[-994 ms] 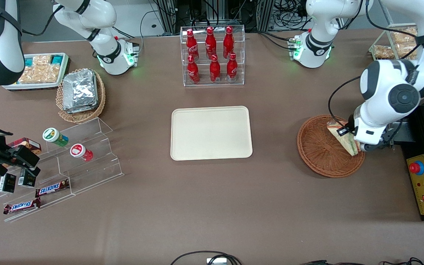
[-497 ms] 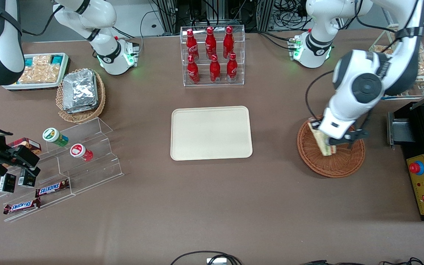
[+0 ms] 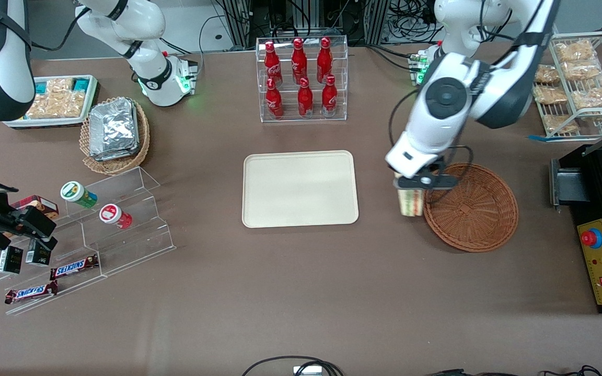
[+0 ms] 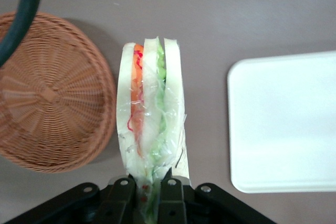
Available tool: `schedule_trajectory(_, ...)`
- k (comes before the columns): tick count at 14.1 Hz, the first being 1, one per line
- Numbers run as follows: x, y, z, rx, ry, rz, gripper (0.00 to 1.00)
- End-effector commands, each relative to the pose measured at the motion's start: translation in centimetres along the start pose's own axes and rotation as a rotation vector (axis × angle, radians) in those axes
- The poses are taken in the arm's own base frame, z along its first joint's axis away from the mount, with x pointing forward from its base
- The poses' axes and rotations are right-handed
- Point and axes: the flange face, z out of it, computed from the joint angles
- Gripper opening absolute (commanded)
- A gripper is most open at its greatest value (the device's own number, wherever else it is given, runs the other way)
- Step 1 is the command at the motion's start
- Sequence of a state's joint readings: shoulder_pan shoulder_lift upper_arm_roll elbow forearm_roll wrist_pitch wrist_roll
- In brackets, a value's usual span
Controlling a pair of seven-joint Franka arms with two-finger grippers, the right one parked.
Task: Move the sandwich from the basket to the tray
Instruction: 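Lift the sandwich out of the basket with the left gripper, then carry the sandwich over the cream tray and lower it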
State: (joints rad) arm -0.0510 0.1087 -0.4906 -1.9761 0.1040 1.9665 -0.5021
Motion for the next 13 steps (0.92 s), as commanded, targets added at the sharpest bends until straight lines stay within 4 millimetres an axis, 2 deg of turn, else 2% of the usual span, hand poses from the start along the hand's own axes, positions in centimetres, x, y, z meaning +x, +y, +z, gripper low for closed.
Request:
schedule_trajectory(1,-0.7,3.7,0.3,-0.004,-0.02,0.063,0.0)
schedule_trajectory(6,-2.7,9.7,3.4,-0.011,-0.064,0.093,0.0)
schedule_trajectory(8,-2.0,11.0,5.6,-0.005,-0.063,0.072,0.0)
schedule_trajectory(10,-2.7,13.1,7.1,-0.001,-0.051,0.091,0.0)
schedule_trajectory(13,-3.2,14.9,9.3,-0.001,-0.043,0.085,0.0)
